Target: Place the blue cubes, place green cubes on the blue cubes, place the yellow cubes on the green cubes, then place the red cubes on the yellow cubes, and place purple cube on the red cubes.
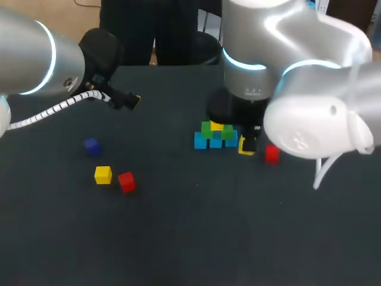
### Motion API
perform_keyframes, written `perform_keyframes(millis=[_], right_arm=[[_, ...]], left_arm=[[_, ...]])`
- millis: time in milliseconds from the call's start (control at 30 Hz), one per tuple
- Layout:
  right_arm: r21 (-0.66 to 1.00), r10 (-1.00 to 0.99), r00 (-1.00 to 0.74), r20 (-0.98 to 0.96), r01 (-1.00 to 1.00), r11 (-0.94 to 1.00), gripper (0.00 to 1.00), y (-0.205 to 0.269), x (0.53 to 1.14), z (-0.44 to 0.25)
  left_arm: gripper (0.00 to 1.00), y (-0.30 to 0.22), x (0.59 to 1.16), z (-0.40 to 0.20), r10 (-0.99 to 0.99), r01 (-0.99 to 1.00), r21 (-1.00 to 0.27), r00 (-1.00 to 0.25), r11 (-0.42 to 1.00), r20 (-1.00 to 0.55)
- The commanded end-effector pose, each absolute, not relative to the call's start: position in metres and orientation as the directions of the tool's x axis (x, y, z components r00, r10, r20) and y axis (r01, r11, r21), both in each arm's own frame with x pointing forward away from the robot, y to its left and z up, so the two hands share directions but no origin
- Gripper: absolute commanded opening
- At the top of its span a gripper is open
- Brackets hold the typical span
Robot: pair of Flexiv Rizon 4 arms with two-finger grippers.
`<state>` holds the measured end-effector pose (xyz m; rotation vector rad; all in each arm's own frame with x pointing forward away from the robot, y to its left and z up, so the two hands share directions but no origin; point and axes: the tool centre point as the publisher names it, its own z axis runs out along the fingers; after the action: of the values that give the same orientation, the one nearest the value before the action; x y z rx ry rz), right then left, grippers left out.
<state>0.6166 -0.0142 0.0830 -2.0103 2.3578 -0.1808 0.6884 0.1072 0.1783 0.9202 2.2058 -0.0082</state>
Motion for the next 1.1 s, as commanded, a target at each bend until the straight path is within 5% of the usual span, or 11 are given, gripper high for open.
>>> perform_keyframes(millis=[33,900,1100], right_arm=[[-0.106,-0.986,-0.166,0.029,-0.981,0.162,0.00,-0.014,0.624,0.085],[-0.111,-0.989,-0.149,-0.003,-0.983,0.148,0.00,-0.009,0.627,0.088],[-0.187,-0.972,-0.199,0.127,-0.967,0.173,0.00,-0.087,0.654,0.083]], left_arm=[[1.00,0.108,0.688,0.178,0.613,0.618,0.257,-0.473,0.743,-0.633],[1.00,0.108,0.688,0.178,0.613,0.618,0.257,-0.473,0.743,-0.633],[1.00,0.108,0.688,0.178,0.613,0.618,0.257,-0.473,0.743,-0.633]])
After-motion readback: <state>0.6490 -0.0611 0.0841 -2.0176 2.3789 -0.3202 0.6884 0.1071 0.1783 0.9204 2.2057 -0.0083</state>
